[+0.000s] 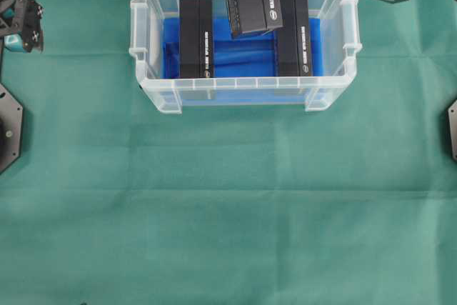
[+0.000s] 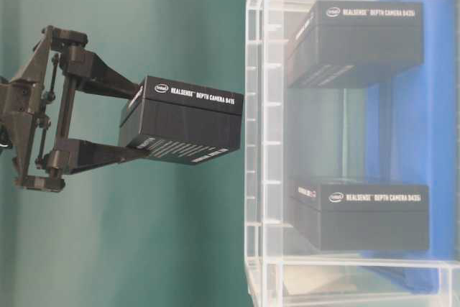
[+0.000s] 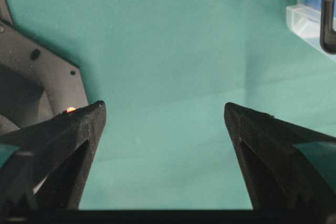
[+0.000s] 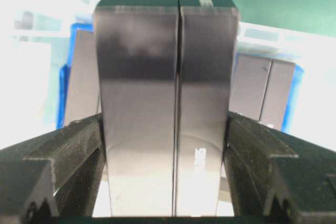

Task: Take out the box from the case.
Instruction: 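Lift the middle black box up out of the bin with the right gripper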

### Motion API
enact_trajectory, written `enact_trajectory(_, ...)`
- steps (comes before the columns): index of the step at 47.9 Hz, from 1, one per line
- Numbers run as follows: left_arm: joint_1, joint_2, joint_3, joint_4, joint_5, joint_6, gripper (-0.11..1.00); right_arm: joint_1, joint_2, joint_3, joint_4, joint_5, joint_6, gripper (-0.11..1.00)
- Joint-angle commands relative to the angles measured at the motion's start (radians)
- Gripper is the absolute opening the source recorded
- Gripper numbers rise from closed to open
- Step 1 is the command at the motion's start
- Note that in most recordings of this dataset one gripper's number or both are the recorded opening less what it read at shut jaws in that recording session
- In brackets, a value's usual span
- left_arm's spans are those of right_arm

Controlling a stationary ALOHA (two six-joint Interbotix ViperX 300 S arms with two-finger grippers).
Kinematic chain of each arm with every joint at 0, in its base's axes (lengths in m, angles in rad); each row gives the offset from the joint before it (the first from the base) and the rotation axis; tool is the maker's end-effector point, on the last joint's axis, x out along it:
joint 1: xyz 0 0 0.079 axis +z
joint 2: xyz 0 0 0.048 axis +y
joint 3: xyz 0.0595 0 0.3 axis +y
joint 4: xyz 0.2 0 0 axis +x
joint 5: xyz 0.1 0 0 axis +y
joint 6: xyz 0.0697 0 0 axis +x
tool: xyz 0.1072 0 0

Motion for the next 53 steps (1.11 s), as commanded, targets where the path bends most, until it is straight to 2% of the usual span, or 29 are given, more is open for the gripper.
enact_trajectory(1, 0.002, -0.003, -0.009, 0.003, 0.0, -0.002, 0.99, 0.005, -0.052, -0.029, -0.008, -0.003, -0.003, 0.68)
enact_trajectory(53, 0.002, -0.008, -0.008, 0.003, 0.017, 0.0, 0.99, 0.018, -0.055, -0.029, -0.009, 0.002, -0.003, 0.68)
